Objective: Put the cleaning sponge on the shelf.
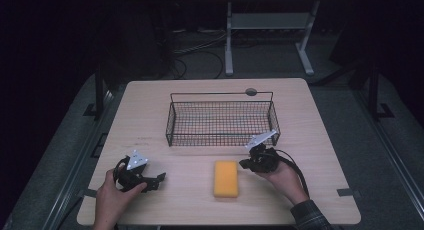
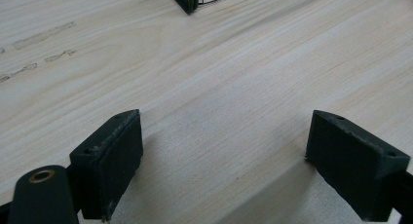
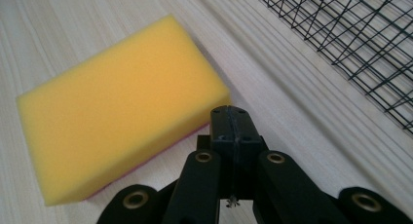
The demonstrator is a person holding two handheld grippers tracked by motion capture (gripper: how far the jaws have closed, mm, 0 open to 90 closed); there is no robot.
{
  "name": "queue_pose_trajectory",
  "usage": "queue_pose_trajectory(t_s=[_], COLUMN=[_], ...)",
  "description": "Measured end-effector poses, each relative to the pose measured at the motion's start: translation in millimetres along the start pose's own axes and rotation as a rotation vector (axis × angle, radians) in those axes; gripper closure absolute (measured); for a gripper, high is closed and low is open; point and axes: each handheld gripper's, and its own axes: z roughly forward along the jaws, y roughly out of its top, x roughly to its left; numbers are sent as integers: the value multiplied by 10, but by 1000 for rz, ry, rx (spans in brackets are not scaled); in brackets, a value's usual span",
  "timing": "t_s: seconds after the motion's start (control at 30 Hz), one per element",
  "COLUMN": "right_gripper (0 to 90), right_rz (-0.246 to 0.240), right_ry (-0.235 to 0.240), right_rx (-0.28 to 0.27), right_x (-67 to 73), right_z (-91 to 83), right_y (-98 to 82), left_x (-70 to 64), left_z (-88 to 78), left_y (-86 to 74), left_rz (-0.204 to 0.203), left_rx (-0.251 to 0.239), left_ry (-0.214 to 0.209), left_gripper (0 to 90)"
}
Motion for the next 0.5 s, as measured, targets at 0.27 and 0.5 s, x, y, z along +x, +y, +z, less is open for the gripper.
queue_pose_trajectory(t_s=[0.27, 0.5], right_gripper=[896, 896], right_rz=[1, -8], right_ry=[7, 9], right_rx=[19, 25], right_x=[7, 14], right_z=[79, 112], right_y=[36, 77], left_x=[0, 0], left_z=[1, 0], left_y=[0, 0], left_rz=[0, 0], left_rx=[-1, 0], left_ry=[-1, 0], left_gripper=[126, 126])
